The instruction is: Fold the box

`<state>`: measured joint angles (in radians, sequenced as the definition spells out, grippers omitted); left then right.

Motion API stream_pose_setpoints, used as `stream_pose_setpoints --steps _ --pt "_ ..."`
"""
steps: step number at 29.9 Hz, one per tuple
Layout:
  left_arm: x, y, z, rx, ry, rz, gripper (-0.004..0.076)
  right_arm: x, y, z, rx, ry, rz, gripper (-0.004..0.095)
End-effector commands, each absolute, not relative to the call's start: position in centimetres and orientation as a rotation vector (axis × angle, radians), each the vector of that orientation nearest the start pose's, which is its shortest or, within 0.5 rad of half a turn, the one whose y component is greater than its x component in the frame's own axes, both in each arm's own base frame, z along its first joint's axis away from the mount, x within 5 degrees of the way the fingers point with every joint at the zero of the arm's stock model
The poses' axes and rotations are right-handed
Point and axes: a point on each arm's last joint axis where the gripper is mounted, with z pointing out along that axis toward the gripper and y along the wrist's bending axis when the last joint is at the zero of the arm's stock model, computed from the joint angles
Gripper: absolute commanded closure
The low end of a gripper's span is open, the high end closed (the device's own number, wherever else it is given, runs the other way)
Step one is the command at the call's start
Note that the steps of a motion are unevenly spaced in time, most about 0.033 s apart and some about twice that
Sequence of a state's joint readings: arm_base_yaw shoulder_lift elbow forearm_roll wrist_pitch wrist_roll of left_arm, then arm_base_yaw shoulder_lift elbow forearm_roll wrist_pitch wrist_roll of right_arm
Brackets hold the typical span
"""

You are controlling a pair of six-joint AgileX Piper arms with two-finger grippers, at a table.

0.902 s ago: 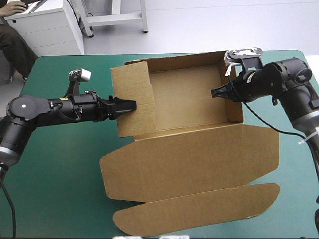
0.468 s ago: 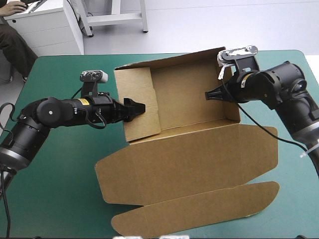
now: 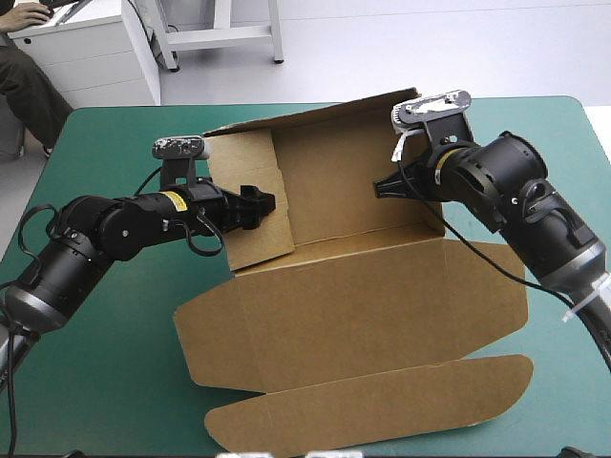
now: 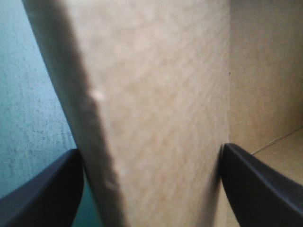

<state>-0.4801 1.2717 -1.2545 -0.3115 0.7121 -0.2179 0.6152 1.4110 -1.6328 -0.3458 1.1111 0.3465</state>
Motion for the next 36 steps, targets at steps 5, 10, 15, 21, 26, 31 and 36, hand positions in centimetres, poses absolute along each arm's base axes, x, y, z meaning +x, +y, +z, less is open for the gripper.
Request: stream_pose_setpoints --steps 5,10,15,21,26,31,36 --pt "22.4 -14.5 42.6 0.098 2.069 -0.831 0.0282 24.0 13.9 46.9 -0.320 2.152 0.093 0.0924" --pt "22.2 -15.0 42.6 0.148 2.061 -0.807 0.0623 23.9 14.0 46.8 -0.309 2.155 0.100 0.0924" --pt "22.0 -15.3 42.5 0.203 2.047 -0.757 0.0734 23.8 13.9 46.7 -0.273 2.182 0.117 0.0924" --pt "22.3 -14.7 41.9 0.217 2.098 -0.629 0.0734 23.6 13.7 46.3 -0.243 2.242 0.100 0.0924" --pt "23.8 -15.1 41.6 0.251 2.168 -0.510 0.0734 24.0 14.0 46.0 -0.261 2.252 0.124 0.0927" --pt "26.9 -16.6 41.7 0.279 2.261 -0.399 0.0734 26.7 13.7 43.4 -0.225 2.400 0.191 0.0927" --pt "29.9 -17.9 40.4 0.269 2.357 -0.299 0.0734 30.4 12.9 39.9 -0.203 2.543 0.240 0.0927"
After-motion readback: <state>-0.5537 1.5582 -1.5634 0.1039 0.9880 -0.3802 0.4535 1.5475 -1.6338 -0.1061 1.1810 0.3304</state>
